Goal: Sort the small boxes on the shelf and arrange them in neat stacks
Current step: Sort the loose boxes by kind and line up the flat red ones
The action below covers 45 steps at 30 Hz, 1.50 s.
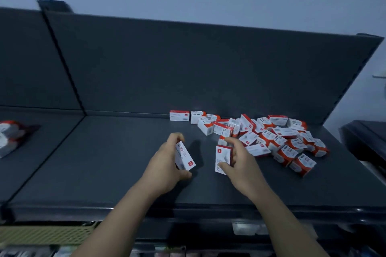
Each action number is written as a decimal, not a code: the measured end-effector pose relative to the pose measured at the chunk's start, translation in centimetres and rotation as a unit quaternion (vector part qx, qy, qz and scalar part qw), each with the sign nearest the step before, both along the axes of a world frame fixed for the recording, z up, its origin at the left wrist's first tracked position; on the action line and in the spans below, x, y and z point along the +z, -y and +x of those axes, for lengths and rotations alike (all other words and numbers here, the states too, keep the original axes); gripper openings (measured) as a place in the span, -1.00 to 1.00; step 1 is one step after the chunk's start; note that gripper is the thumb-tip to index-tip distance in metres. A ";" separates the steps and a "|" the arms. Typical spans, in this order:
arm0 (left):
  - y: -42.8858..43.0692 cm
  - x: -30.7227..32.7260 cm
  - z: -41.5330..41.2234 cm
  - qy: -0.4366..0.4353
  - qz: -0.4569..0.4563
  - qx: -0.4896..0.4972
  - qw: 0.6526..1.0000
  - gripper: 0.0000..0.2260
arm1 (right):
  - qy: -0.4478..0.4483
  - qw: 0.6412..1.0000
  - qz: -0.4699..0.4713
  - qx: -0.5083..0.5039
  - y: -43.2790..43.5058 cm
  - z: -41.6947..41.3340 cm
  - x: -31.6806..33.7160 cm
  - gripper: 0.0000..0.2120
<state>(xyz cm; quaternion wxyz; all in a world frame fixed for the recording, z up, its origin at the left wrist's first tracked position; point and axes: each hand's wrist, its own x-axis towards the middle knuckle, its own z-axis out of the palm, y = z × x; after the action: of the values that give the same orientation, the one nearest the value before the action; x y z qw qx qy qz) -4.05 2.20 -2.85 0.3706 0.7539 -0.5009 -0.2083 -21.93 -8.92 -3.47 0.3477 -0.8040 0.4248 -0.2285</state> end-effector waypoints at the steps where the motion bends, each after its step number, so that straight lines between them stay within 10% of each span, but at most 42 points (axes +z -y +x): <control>1: -0.7 0.2 0.6 -0.001 0.002 0.011 1.000 -0.37 | 0.000 1.000 -0.003 0.005 -0.3 0.9 0.0 -0.53; 8: -7.0 1.4 6.0 -0.010 0.002 0.090 0.996 -0.40 | -0.031 0.997 -0.007 0.073 -3.4 9.0 0.7 -0.81; 25: -31.6 3.2 27.6 0.072 -0.012 0.287 0.955 -0.82 | 0.019 0.971 -0.035 0.237 -24.3 35.9 2.3 -0.77; 45: -42.2 2.1 49.5 0.078 -0.006 0.445 0.892 -0.68 | 0.042 0.940 -0.060 0.333 -33.5 61.3 1.3 -0.69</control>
<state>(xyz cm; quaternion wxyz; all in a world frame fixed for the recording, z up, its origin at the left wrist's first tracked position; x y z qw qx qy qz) 45.47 44.42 -0.76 0.3892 0.9094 -0.1411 0.0410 39.37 24.60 -2.22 0.3732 -0.9084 0.1028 -0.1583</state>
